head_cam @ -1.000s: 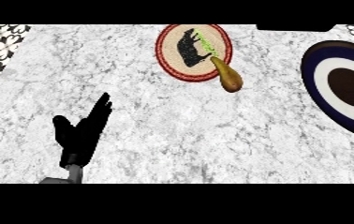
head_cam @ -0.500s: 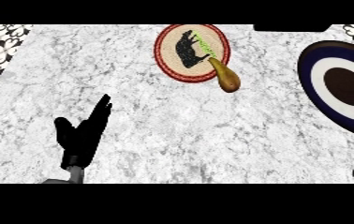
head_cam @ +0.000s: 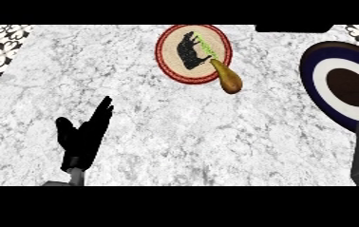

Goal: Pick the bell pepper from the placemat and place it in the plate

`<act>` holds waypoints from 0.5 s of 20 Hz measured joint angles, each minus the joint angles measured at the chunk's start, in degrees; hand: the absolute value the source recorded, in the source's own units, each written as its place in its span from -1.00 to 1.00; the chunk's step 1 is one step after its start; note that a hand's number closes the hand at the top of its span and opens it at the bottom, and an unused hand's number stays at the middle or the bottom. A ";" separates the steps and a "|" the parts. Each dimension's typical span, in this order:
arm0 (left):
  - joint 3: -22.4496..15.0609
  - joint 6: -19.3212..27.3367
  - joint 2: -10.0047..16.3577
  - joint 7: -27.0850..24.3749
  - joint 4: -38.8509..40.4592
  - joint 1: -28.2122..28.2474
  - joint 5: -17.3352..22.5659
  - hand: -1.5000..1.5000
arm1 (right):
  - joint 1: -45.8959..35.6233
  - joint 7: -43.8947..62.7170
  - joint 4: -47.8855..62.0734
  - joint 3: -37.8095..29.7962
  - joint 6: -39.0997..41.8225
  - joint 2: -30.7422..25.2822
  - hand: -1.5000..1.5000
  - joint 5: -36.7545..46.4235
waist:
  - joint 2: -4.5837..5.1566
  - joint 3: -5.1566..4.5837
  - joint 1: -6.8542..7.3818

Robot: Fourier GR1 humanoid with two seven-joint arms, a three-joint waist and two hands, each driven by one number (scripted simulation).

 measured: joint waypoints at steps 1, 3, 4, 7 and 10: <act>0.05 0.10 0.02 0.41 -0.32 -0.01 0.01 0.00 | 0.12 -1.21 1.82 0.04 -1.98 -0.59 -1.00 -2.10 | 0.02 -0.02 0.10; 0.18 0.02 -0.07 -0.24 0.21 -0.04 -0.19 0.00 | -0.46 -3.90 4.28 0.78 -5.50 -1.97 -1.00 -5.95 | 0.02 0.00 0.16; 0.50 -0.23 0.09 -0.31 0.28 0.07 0.08 0.00 | -0.40 -5.39 4.72 1.45 -7.30 -2.23 -1.00 -7.54 | -0.04 -0.01 0.14; 0.46 -0.25 0.02 0.18 0.13 -0.07 0.07 0.00 | 0.05 -8.64 4.89 2.76 -13.92 -2.40 -1.00 -10.71 | -0.04 -0.01 0.20; 0.87 -0.45 0.11 -0.06 0.56 -0.07 0.14 0.00 | 0.53 -10.02 2.33 3.62 -17.92 -1.24 -1.00 -13.17 | -0.16 -0.05 -0.01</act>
